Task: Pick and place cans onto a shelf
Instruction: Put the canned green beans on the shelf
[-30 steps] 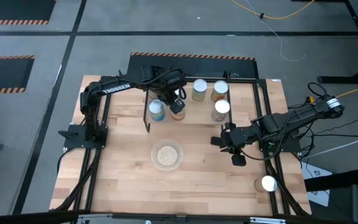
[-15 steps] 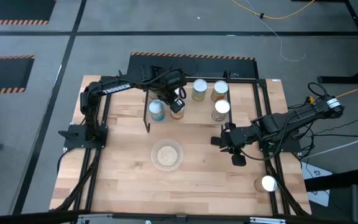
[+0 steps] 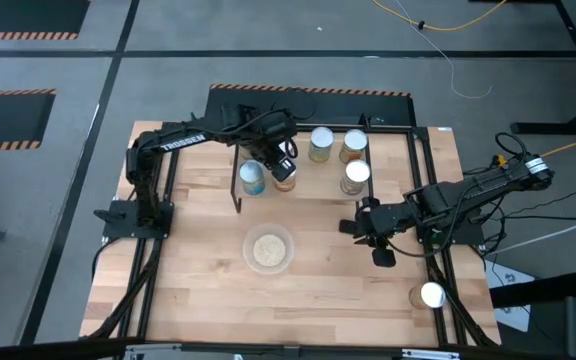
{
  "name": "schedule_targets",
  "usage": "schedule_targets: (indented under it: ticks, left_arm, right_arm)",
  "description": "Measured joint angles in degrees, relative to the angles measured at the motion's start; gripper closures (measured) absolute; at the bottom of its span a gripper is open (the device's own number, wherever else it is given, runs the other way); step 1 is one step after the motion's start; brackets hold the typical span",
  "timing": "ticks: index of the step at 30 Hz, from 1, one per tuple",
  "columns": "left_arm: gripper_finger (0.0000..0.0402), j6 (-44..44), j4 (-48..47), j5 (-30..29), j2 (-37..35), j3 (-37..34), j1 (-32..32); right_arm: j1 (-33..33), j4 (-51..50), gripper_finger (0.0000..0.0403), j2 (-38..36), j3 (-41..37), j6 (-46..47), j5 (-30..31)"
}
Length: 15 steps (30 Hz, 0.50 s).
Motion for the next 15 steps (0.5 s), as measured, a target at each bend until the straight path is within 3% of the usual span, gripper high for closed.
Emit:
schedule_targets:
  ticks: [5, 8, 11, 15]
  left_arm:
    - [0.0352, 0.02, -0.09, -0.30, -3.22, 0.00, -2.17]
    - [0.0349, -0.02, 0.05, -2.02, -6.34, 0.00, -5.45]
    - [0.0349, -0.04, 0.03, -7.13, -8.65, 0.04, -11.73]
    - [0.0354, -1.18, 1.04, -15.72, -9.96, 0.04, -23.78]
  right_arm:
    - [-0.01, -0.11, 0.0329, 0.00, 0.00, 3.81, -0.77]
    - [0.01, -0.10, 0.0329, 0.01, 0.00, 5.58, -4.64]
    - [0.57, -0.09, 0.0329, 0.02, 0.02, 9.70, -8.89]
    - [3.62, -0.04, 0.0329, 0.02, 0.02, 14.90, -10.16]
